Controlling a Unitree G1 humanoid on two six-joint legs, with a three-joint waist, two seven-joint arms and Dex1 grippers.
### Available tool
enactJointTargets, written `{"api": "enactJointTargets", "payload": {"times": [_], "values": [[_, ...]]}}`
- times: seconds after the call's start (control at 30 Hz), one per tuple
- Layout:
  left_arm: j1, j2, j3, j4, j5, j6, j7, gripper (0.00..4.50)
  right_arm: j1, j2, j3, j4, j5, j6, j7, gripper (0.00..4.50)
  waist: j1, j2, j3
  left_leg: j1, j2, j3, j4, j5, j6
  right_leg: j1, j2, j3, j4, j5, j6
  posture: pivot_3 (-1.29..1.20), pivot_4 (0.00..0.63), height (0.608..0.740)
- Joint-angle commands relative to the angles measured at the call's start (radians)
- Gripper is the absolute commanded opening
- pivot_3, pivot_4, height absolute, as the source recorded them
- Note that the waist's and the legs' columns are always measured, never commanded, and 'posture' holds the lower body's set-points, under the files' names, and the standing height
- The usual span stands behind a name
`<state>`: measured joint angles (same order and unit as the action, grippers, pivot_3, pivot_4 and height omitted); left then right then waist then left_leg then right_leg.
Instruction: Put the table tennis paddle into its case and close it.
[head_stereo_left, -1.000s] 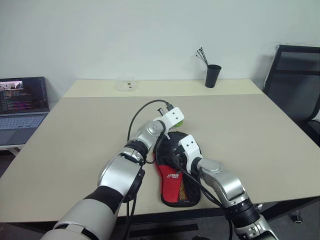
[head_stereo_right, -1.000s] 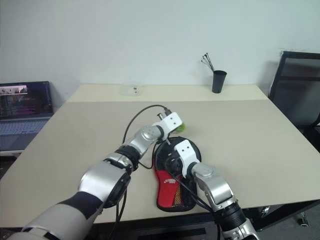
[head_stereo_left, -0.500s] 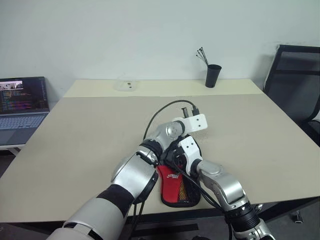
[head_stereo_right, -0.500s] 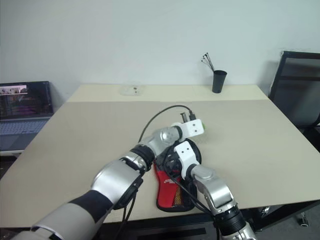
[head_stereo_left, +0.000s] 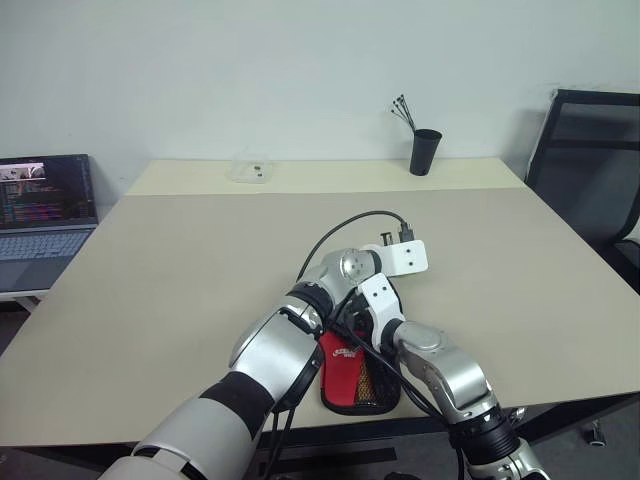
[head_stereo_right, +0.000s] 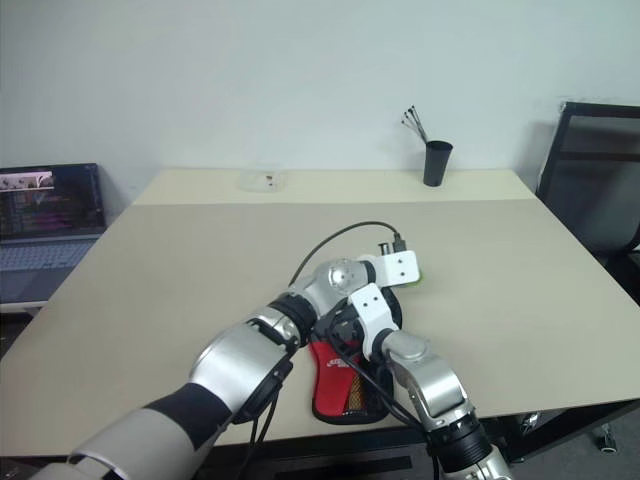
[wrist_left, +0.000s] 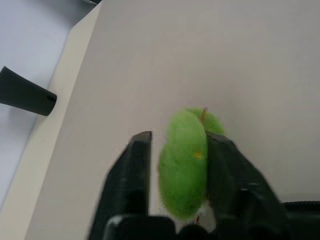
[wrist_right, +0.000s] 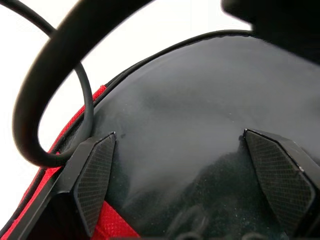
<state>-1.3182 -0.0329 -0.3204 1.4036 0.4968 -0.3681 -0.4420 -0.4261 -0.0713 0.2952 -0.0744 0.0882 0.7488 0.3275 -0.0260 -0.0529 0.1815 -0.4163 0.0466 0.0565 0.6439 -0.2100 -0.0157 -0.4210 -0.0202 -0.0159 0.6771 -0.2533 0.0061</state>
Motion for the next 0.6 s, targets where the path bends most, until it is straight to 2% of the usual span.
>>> {"api": "enactJointTargets", "payload": {"times": [0.03,0.07,0.2,0.33,0.47,0.6], "values": [[-0.009,-0.002,0.013,-0.041,-0.016,0.003,0.012,3.10,0.031,-0.005,0.038,0.110,-0.009,0.066,0.017,4.50,-0.001,0.000,0.000,0.000,0.000,0.000,0.000,0.000,0.000,0.000,0.000,0.000,0.000,0.000,0.000,0.00,0.150,0.740],[-0.008,0.011,0.020,-0.041,-0.020,0.007,0.018,3.40,0.028,-0.007,0.038,0.112,-0.010,0.064,0.019,4.50,-0.002,0.000,0.000,0.000,0.000,0.000,0.000,0.000,0.000,0.000,0.000,0.000,0.000,0.000,0.000,0.00,0.150,0.740],[-0.008,0.043,0.049,-0.046,-0.045,0.009,0.042,3.40,0.021,-0.014,0.035,0.112,-0.010,0.062,0.025,4.50,-0.003,0.000,0.000,0.001,0.000,0.000,0.000,0.000,0.000,0.000,0.000,0.000,0.001,0.000,0.000,0.00,0.150,0.740],[-0.013,0.102,0.170,-0.070,-0.164,-0.006,0.049,3.40,0.028,-0.021,0.006,0.041,0.009,0.095,0.033,4.50,-0.005,0.000,0.000,0.001,0.001,-0.001,0.000,0.000,0.000,0.000,0.000,0.001,0.001,0.000,0.000,0.00,0.150,0.740],[0.014,0.170,0.286,-0.113,-0.296,-0.005,-0.056,3.40,0.033,-0.041,-0.050,-0.159,0.087,0.211,0.066,4.50,-0.004,0.000,0.000,0.000,0.001,-0.001,0.000,0.000,0.000,-0.001,0.000,0.000,0.001,0.000,0.000,0.00,0.150,0.740],[0.120,0.267,0.295,-0.174,-0.335,-0.011,-0.217,3.40,-0.001,-0.106,-0.195,-0.419,0.255,0.400,0.141,4.50,-0.005,0.001,0.001,-0.001,0.001,-0.001,-0.001,0.000,0.000,-0.001,0.000,0.001,0.000,0.000,0.000,0.00,0.150,0.740]]}}
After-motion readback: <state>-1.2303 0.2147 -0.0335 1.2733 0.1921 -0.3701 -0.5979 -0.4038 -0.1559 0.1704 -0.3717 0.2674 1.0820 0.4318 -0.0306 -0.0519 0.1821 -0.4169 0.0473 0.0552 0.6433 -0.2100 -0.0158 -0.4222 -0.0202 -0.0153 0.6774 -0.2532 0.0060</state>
